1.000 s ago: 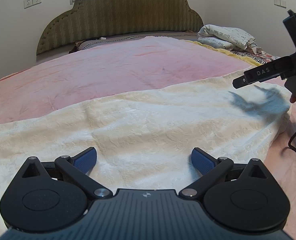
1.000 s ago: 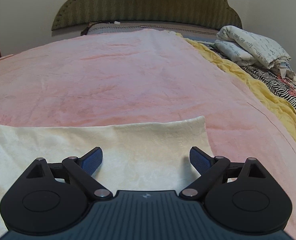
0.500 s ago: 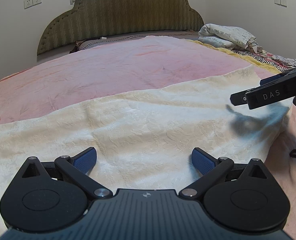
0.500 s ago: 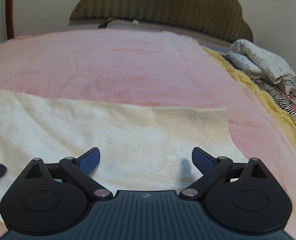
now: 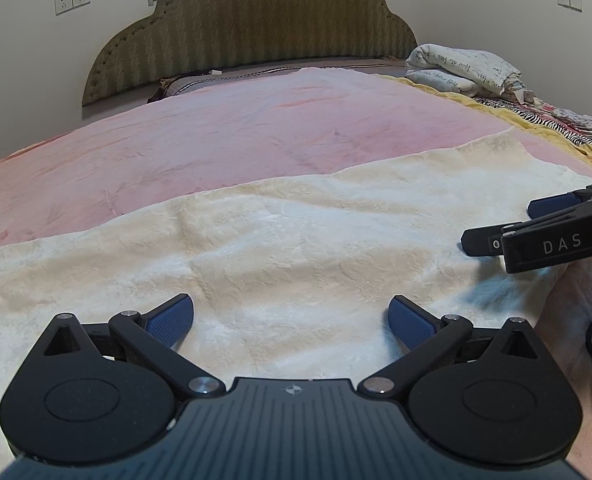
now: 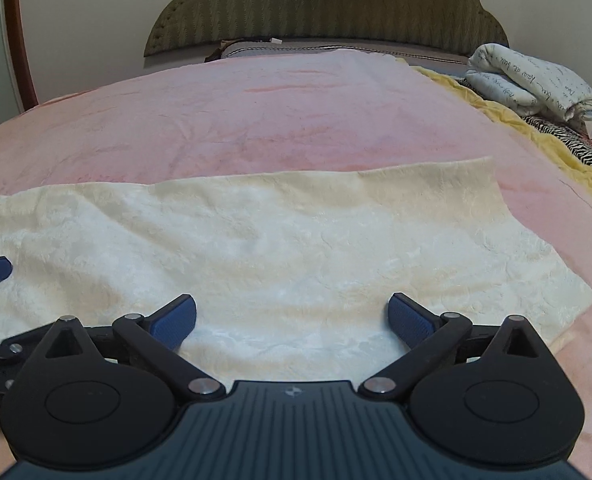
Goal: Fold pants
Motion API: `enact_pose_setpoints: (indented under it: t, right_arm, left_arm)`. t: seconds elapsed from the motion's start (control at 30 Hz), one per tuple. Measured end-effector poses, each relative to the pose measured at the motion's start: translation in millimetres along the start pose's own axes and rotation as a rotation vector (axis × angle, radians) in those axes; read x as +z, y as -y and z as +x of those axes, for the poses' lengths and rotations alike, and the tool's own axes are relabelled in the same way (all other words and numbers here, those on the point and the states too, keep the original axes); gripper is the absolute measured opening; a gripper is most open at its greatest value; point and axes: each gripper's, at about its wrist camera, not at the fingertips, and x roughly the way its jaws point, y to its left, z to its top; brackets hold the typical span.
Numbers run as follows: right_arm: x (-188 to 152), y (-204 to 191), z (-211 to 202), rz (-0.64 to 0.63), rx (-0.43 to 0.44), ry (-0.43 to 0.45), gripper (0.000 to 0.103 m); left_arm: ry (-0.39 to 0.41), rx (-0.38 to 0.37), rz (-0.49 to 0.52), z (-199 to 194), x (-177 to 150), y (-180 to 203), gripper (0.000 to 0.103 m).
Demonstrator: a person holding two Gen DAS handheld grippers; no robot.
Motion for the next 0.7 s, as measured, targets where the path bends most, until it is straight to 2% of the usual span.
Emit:
enact_pose_setpoints:
  t: [0.23, 0.43, 0.5, 0.6, 0.7]
  right_arm:
    - [-6.0, 3.3, -14.1, 0.022, -0.033, 0.041, 0.103]
    - [-16.4, 37.4, -39.9, 0.125, -0.052, 0.073, 0.103]
    - [-17.2, 42.1, -44.5, 0.148, -0.034, 0.075, 0.103]
    - [-15.1, 34.9, -44.8, 0.143, 0.008, 0.079, 0.103]
    - [-13.7, 12.9, -40.1, 0.085, 0.031, 0.073, 0.103]
  left_arm:
    - [0.0, -0.001, -0.005, -0.7, -0.3, -0.2, 0.103]
    - [0.001, -0.001, -0.005, -0.8, -0.1, -0.7, 0.103]
    - [0.0, -0.001, -0.005, -0.8, -0.1, -0.7, 0.103]
    - [0.0, -0.001, -0.005, -0.9, -0.2, -0.7, 0.103]
    - [0.0, -0.001, -0.005, -0.9, -0.2, -0.8, 0.103]
